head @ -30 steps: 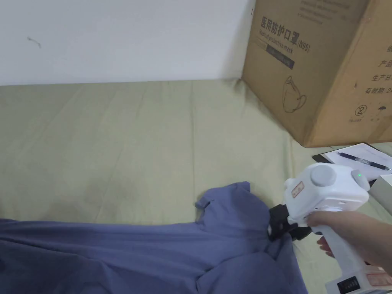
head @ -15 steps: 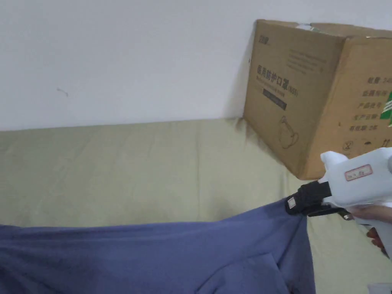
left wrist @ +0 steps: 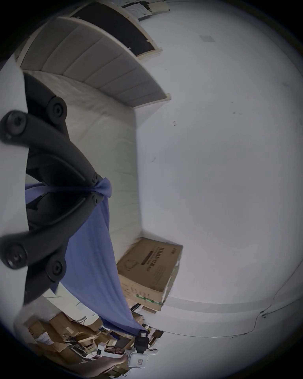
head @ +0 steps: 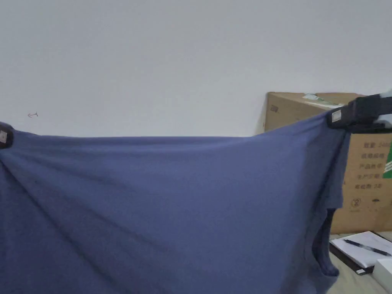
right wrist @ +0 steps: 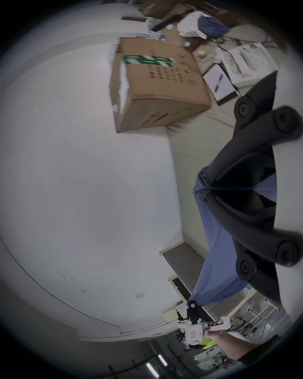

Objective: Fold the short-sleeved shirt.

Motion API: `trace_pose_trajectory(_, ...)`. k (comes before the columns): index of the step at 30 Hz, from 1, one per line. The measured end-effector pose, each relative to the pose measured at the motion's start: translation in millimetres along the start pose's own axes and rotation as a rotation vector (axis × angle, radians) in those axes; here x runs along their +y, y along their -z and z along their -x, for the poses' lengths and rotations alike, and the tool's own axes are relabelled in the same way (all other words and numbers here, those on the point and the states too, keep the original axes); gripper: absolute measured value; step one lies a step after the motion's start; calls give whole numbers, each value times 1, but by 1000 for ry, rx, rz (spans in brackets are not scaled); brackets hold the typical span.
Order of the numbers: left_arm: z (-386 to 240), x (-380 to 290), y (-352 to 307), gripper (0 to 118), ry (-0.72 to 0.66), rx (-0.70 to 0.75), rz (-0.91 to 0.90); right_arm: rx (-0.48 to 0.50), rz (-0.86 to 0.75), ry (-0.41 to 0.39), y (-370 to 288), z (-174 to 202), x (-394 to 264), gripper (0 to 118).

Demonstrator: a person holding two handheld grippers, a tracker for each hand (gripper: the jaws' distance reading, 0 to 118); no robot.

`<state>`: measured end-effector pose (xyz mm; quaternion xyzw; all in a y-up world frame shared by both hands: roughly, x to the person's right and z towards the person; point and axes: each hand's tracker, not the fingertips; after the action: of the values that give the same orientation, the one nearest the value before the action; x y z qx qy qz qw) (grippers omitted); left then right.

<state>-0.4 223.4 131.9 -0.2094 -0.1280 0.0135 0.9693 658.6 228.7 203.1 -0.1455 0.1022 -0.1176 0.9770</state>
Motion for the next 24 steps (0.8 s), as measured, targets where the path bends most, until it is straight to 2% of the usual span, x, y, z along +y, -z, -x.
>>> trace_pose_trajectory(5, 5, 43, 7, 1, -18, 31, -61, -48, -40, -57, 23, 16, 53, 1)
trace_pose_trajectory(15, 10, 102, 94, 1, -40, 110, -91, -134, -98, -47, 126, 29, 136, 1)
trace_pose_trajectory(20, 9, 131, 141, 1, -26, 151, -147, -195, -162, -105, 168, 31, 170, 1)
trace_pose_trajectory(24, 11, 140, 171, 1, -53, 122, -215, -242, -228, -146, 188, 26, 179, 1)
